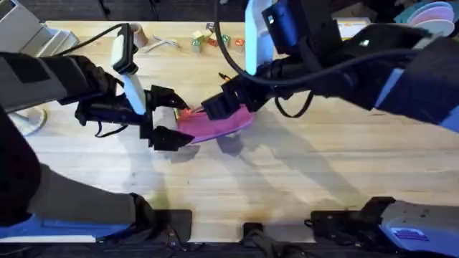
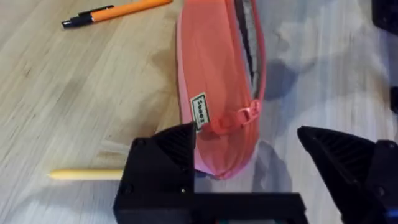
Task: Unzip the bag, pick up the pens from the table one at a time and place them inside, then zip the bag closed.
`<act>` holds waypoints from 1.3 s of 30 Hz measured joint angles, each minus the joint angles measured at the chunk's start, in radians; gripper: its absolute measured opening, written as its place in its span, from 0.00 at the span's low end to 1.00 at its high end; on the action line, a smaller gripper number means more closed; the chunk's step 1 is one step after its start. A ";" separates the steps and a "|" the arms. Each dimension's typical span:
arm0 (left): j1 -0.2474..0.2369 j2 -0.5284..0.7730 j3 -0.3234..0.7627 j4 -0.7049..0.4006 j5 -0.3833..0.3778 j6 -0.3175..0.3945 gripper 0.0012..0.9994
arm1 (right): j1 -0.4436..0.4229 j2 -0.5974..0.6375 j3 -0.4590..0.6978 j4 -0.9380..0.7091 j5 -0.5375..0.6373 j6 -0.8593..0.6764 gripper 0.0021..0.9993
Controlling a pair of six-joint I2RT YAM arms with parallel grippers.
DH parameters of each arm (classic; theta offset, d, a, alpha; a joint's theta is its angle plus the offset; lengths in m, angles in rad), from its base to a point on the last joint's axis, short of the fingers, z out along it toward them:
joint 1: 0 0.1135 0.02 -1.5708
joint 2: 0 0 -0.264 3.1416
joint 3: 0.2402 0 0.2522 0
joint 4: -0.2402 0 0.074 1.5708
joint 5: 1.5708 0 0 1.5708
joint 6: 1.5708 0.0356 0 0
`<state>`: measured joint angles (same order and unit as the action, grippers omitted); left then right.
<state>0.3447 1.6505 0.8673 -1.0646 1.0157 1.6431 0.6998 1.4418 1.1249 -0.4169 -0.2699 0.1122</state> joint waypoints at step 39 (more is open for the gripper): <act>0.140 -0.365 0.071 -0.222 -0.097 0.003 1.00 | 0.000 0.000 0.230 -0.319 0.000 -1.085 0.61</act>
<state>0.4850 1.2854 0.9379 -1.2865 0.9192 1.6463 0.6998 1.4418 1.3552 -0.7361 -0.2703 -0.9732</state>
